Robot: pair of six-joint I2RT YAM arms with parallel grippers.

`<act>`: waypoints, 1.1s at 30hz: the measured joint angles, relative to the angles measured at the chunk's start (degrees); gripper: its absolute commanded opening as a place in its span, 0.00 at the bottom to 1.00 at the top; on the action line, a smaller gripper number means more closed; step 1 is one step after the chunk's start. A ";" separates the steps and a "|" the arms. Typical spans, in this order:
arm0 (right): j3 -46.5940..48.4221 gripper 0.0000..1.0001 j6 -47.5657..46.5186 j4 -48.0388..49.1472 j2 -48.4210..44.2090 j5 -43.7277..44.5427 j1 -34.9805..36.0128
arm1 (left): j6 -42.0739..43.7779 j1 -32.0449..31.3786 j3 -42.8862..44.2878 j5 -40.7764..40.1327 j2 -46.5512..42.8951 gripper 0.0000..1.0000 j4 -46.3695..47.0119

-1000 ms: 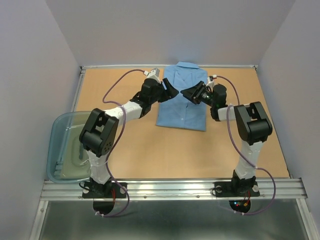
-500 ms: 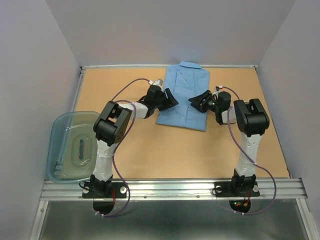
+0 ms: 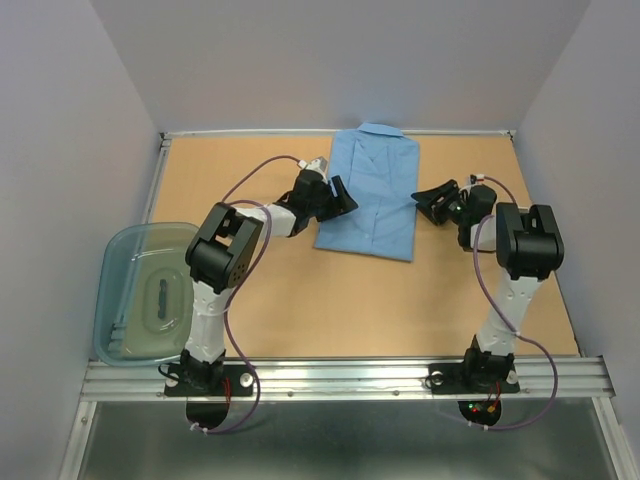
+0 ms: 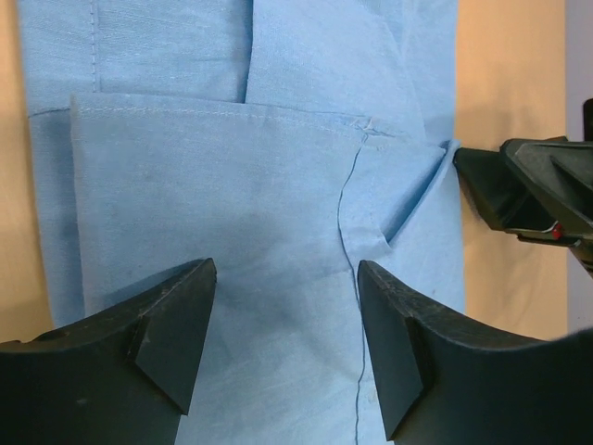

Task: Fold and stack the long sleeve shirts
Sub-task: Fold the shirt

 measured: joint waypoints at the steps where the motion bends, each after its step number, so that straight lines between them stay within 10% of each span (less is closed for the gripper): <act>1: -0.63 0.55 -0.28 -0.98 -1.27 0.42 0.00 | 0.24 0.00 -0.17 -0.09 -0.46 0.80 -0.48; 13: -7.72 0.55 -1.51 -5.55 -19.58 -1.05 4.70 | 1.70 -0.50 -9.64 -1.73 -18.38 0.78 -2.14; 33: -26.40 0.55 -4.55 2.60 -17.99 0.22 10.43 | -2.71 0.57 -23.23 -3.69 -16.70 0.79 2.91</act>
